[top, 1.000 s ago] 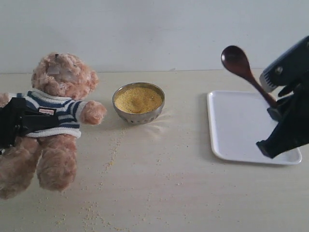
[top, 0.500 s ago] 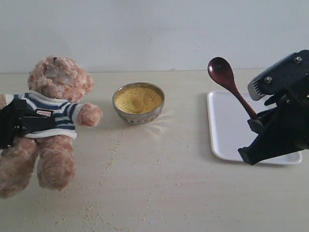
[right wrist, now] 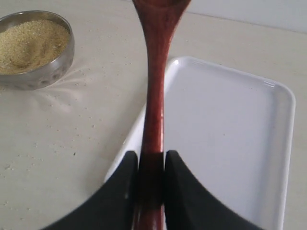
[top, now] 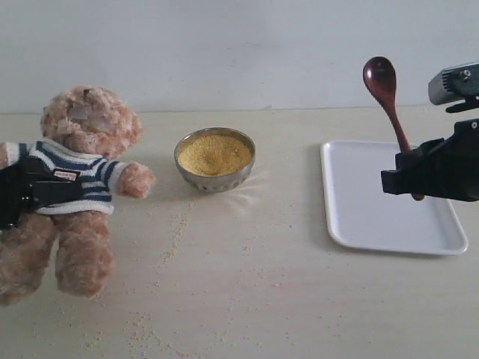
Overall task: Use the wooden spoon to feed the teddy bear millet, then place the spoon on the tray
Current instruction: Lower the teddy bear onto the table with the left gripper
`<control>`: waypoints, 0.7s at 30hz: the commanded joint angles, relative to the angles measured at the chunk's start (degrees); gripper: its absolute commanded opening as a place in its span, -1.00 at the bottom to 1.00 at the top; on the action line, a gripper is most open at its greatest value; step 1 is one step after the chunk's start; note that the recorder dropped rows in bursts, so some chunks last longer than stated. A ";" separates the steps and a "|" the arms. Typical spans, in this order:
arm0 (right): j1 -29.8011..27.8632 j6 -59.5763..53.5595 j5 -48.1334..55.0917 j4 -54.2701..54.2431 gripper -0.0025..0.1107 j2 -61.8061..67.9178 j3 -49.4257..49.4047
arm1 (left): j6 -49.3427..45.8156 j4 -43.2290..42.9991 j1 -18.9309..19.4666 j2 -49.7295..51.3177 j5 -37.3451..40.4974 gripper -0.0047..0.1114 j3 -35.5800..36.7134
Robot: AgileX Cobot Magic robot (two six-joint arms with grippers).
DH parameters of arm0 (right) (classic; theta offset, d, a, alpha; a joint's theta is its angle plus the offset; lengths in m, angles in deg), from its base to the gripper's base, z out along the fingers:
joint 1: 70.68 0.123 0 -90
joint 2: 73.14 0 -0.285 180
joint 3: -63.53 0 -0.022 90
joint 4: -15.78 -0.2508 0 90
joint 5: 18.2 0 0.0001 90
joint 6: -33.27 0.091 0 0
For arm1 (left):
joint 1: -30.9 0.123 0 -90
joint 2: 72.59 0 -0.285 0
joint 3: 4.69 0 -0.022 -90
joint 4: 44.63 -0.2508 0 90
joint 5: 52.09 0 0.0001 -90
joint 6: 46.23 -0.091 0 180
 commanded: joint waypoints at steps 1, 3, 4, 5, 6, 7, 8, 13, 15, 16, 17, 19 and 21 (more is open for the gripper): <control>-0.44 0.06 -2.45 0.55 -0.96 -0.24 0.28 | -3.93 1.70 0.11 0.06 0.00 -0.83 -0.33; -0.44 0.06 -2.68 0.55 -0.96 -0.24 0.28 | -5.21 1.97 0.11 0.06 -0.78 -0.83 -0.33; -0.44 0.06 -2.68 0.55 -0.96 -0.24 0.28 | -6.05 2.89 0.11 0.75 -0.78 -0.83 -0.33; -0.44 0.06 -2.80 0.55 -0.96 -0.24 0.28 | -6.33 3.01 0.11 1.36 -0.78 -0.83 -0.33; -0.44 0.06 -2.80 0.55 -0.96 -0.24 0.28 | -6.93 3.27 0.11 3.24 -0.67 -0.83 -0.33; -0.44 0.06 -2.80 0.55 -0.96 -0.24 0.28 | -6.93 4.28 0.11 5.34 0.41 -0.83 -0.42; -0.44 0.06 -2.80 0.55 -0.96 -0.24 0.28 | -6.93 5.60 0.11 6.11 1.15 -0.83 -0.42; -0.44 0.06 -3.27 0.55 -0.96 -0.24 0.28 | -10.03 6.73 0.11 8.32 2.84 -0.52 -0.42; -0.44 0.06 -3.90 0.55 -0.96 -0.24 0.28 | -10.17 6.73 0.11 8.32 2.84 -0.30 -0.42; -0.44 0.06 -4.28 0.55 -0.96 -0.24 0.28 | -10.31 6.73 0.11 8.32 2.84 -0.19 -0.42; -0.44 0.06 -4.55 0.55 -0.96 -0.24 0.28 | -10.31 6.73 0.11 8.32 2.84 -0.10 -0.42; -0.44 0.06 -4.90 0.55 -0.96 -0.24 0.28 | -10.72 6.73 0.11 8.32 2.84 0.01 -0.42; -0.44 0.06 -4.90 0.55 -0.96 -0.24 0.28 | -12.13 6.73 0.11 8.32 2.84 0.08 -0.42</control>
